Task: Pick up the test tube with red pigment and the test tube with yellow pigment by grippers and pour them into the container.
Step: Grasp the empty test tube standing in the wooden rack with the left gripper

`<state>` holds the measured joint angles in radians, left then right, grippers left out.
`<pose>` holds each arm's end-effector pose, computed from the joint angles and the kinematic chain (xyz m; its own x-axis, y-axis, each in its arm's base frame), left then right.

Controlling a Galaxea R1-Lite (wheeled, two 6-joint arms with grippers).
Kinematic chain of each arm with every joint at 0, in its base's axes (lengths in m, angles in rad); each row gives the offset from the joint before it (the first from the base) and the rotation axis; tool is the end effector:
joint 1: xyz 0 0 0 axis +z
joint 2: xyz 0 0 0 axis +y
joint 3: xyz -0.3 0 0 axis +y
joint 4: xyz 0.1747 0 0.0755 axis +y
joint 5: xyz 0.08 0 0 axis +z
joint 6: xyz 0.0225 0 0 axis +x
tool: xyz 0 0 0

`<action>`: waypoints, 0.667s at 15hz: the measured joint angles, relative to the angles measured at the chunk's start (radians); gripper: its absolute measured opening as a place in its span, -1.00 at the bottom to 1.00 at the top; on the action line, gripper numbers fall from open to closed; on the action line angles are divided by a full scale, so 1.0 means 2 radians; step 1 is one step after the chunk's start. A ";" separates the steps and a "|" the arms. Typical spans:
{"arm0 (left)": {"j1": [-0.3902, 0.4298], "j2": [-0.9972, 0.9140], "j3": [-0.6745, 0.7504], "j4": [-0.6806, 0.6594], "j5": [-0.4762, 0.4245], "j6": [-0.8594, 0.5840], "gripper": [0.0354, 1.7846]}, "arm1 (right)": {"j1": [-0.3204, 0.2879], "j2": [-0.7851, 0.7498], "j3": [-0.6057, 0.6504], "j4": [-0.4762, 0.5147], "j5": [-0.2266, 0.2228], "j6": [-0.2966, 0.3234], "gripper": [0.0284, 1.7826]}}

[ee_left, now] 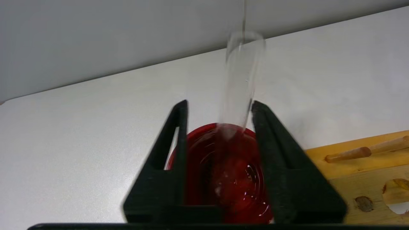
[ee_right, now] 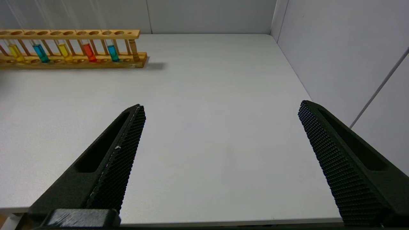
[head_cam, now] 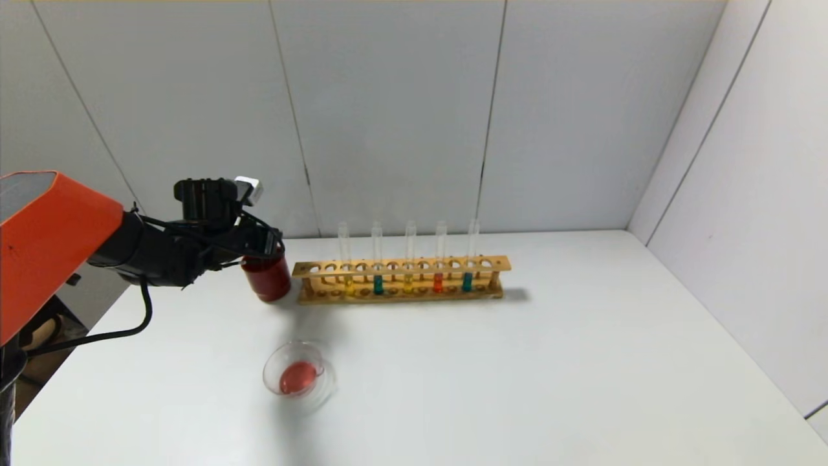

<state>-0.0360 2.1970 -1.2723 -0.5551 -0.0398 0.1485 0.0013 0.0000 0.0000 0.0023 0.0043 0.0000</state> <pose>0.4365 -0.0166 0.1120 0.9297 -0.0733 -0.3610 0.1257 0.9843 0.1237 -0.0228 0.0001 0.0753 1.0000 0.0056 -0.0023 -0.0056 1.0000 0.0000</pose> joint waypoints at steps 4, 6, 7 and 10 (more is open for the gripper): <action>-0.001 -0.009 0.002 0.005 0.006 0.002 0.64 | 0.000 0.000 0.000 0.000 0.000 0.000 0.96; -0.001 -0.027 0.002 0.021 0.006 0.002 0.85 | 0.000 0.000 0.000 0.000 0.000 0.000 0.96; -0.002 -0.040 0.003 0.037 0.006 0.003 0.92 | 0.000 0.000 0.000 0.000 0.000 0.000 0.96; -0.013 -0.098 0.003 0.111 0.012 0.000 0.96 | 0.000 0.000 0.000 0.000 0.000 0.000 0.96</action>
<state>-0.0623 2.0002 -1.2666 -0.3328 -0.0164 0.1485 0.0013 0.0000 0.0000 0.0023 0.0038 0.0000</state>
